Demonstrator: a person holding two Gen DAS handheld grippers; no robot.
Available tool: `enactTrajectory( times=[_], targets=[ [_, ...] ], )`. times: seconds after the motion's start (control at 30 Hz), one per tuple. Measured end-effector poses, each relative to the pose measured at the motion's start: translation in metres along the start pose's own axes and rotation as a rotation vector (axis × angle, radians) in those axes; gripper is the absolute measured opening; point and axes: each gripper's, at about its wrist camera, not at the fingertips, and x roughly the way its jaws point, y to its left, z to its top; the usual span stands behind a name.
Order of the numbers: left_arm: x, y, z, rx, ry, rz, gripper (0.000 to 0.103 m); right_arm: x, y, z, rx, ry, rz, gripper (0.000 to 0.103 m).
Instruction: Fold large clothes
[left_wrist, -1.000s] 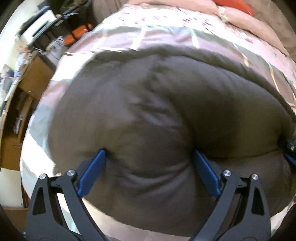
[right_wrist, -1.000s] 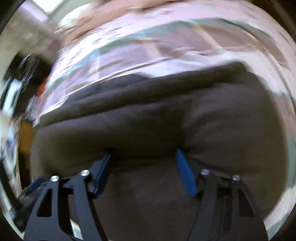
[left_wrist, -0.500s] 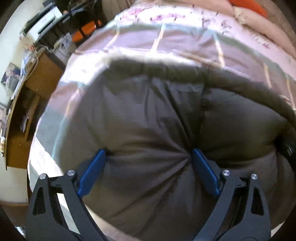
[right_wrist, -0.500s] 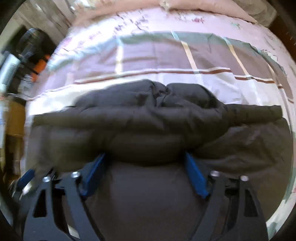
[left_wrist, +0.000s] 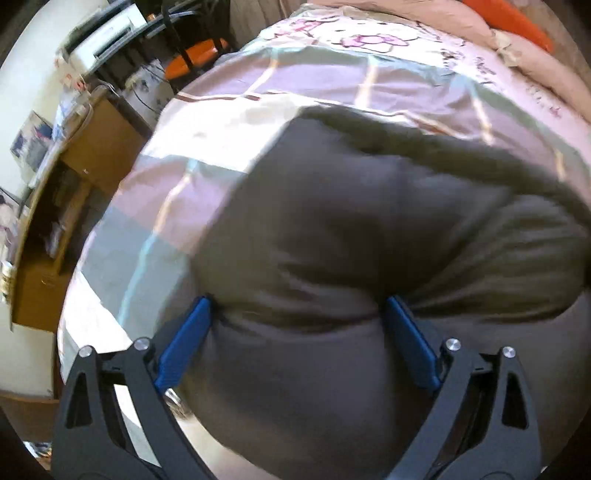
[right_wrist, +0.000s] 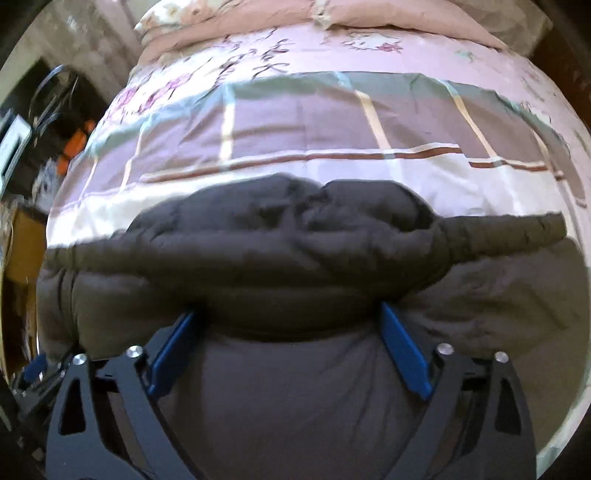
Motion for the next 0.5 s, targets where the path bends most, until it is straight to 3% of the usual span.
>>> enactTrajectory(
  times=[0.07, 0.17, 0.27, 0.33, 0.4, 0.43, 0.5],
  targets=[
    [0.003, 0.032, 0.003, -0.053, 0.008, 0.018, 0.100, -0.005, -0.016, 0.006, 0.054, -0.044, 0.004, 0.095],
    [-0.015, 0.085, 0.002, -0.180, -0.012, -0.029, 0.099, -0.046, -0.038, -0.002, 0.141, -0.115, 0.058, 0.092],
    [-0.030, 0.098, -0.011, -0.134, -0.057, -0.023, 0.099, -0.081, -0.038, -0.033, 0.092, -0.144, 0.060, 0.092],
    [-0.024, 0.098, -0.026, -0.102, -0.040, -0.012, 0.099, -0.092, -0.036, -0.064, 0.067, -0.119, 0.070, 0.092],
    [-0.006, 0.091, -0.037, -0.079, 0.023, 0.000, 0.099, -0.078, -0.034, -0.089, 0.040, -0.056, -0.002, 0.092],
    [0.003, 0.090, -0.040, -0.095, 0.055, -0.014, 0.099, -0.064, -0.034, -0.100, 0.031, -0.019, -0.056, 0.092],
    [0.007, 0.091, -0.042, -0.139, 0.087, -0.042, 0.094, -0.049, -0.039, -0.107, 0.066, 0.001, -0.063, 0.092]
  ],
)
